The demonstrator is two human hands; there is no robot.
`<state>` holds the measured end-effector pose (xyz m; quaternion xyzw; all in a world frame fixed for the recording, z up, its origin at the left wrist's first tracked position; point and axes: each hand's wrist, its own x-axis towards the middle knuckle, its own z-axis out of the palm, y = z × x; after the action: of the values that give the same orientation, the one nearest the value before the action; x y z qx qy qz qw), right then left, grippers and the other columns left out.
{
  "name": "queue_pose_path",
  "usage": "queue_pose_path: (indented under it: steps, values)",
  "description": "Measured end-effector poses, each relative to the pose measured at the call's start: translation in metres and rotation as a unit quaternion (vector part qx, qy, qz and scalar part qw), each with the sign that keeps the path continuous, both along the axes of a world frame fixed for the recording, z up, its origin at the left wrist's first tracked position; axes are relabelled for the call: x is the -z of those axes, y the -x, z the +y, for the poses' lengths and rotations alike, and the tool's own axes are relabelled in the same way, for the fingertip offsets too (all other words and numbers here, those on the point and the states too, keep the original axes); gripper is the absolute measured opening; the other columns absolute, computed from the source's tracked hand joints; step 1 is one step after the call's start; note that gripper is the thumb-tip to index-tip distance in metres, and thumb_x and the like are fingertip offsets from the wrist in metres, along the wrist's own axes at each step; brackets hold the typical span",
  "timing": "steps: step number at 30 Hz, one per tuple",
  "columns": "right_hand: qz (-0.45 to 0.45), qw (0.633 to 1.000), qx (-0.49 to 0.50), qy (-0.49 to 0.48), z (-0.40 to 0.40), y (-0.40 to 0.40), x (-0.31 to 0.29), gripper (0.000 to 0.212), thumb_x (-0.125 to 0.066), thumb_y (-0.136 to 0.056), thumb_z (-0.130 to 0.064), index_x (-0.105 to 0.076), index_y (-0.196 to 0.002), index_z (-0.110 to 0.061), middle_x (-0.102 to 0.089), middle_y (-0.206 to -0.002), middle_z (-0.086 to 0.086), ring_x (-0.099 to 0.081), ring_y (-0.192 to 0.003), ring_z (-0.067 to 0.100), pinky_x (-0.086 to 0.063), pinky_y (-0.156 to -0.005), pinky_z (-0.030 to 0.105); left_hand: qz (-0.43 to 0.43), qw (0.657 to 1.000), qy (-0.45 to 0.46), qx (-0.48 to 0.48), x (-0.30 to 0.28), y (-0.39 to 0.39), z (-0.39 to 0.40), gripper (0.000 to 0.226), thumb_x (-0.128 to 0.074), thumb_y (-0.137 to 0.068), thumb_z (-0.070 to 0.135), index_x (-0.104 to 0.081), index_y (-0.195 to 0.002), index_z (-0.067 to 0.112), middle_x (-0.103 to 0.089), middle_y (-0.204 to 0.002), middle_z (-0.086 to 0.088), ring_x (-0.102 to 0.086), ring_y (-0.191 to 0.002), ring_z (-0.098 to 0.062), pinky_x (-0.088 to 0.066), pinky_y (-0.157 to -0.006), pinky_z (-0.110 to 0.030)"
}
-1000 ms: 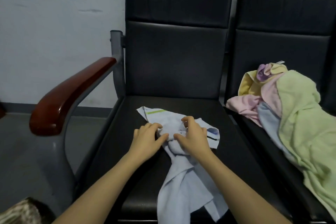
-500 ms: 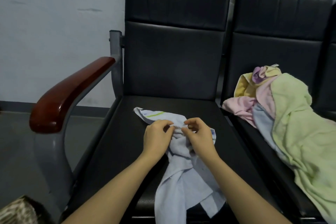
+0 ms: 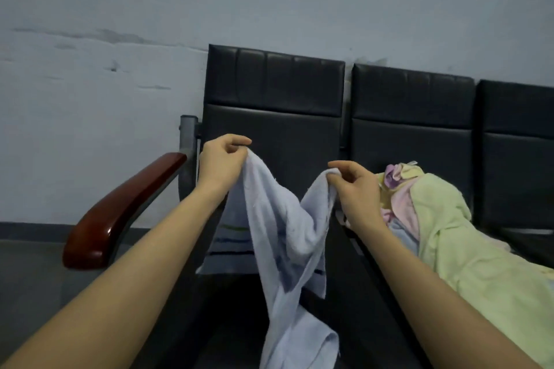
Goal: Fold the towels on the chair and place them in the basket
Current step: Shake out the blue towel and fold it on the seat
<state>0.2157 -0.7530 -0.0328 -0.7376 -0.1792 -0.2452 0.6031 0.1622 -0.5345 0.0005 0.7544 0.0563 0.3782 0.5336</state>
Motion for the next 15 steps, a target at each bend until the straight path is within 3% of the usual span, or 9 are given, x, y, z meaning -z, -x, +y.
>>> queue_pose_path:
  steps: [3, 6, 8, 11, 15]
  values:
    - [-0.025, 0.999, 0.032, -0.019, -0.01, 0.004, -0.029, 0.014, -0.064, -0.088, -0.011, -0.072, -0.088, -0.022, -0.072, -0.084, -0.001, -0.066, -0.083, 0.011, -0.049, -0.073, 0.022, -0.019, 0.997, 0.074, -0.013, -0.026, 0.006, 0.002, 0.022, -0.055, -0.091, 0.005, -0.072, -0.1, 0.016, -0.067, -0.099, 0.003, -0.061, -0.101, -0.014, -0.048, -0.088, -0.024]
    - [-0.013, 0.997, 0.033, -0.073, -0.019, 0.009, -0.056, 0.013, -0.064, -0.089, -0.012, -0.07, -0.096, -0.022, -0.069, -0.081, -0.003, -0.064, -0.079, 0.012, -0.048, -0.069, 0.022, -0.03, 0.998, 0.055, -0.016, -0.046, 0.013, 0.004, 0.03, -0.057, -0.09, 0.005, -0.066, -0.118, 0.01, -0.064, -0.119, -0.005, -0.056, -0.11, -0.015, -0.044, -0.095, -0.025]
    - [-0.005, 0.993, 0.034, -0.11, -0.024, 0.011, -0.069, 0.018, -0.062, -0.09, -0.01, -0.068, -0.104, -0.02, -0.067, -0.084, 0.0, -0.063, -0.08, 0.012, -0.051, -0.071, 0.025, -0.021, 1.0, 0.002, -0.019, -0.055, 0.014, 0.008, 0.043, -0.06, -0.087, 0.003, -0.057, -0.13, 0.007, -0.057, -0.132, -0.008, -0.052, -0.122, -0.02, -0.04, -0.102, -0.028]
    - [0.01, 0.99, 0.053, -0.127, -0.032, 0.009, -0.078, 0.015, -0.061, -0.089, -0.008, -0.07, -0.095, -0.018, -0.068, -0.087, -0.002, -0.062, -0.084, 0.012, -0.054, -0.081, 0.032, 0.05, 0.989, -0.127, -0.054, -0.061, 0.013, 0.019, 0.056, -0.06, -0.084, 0.003, -0.046, -0.138, 0.003, -0.044, -0.142, -0.016, -0.047, -0.127, -0.028, -0.035, -0.102, -0.027]
    - [0.013, 0.996, 0.08, -0.04, -0.042, 0.007, -0.073, 0.027, -0.059, -0.086, -0.004, -0.067, -0.11, -0.013, -0.068, -0.106, 0.004, -0.061, -0.1, 0.021, -0.051, -0.09, 0.037, 0.121, 0.949, -0.264, -0.121, -0.054, 0.017, 0.033, 0.033, -0.055, -0.087, 0.0, -0.057, -0.119, -0.006, -0.044, -0.125, -0.024, -0.048, -0.114, -0.036, -0.038, -0.095, -0.029]
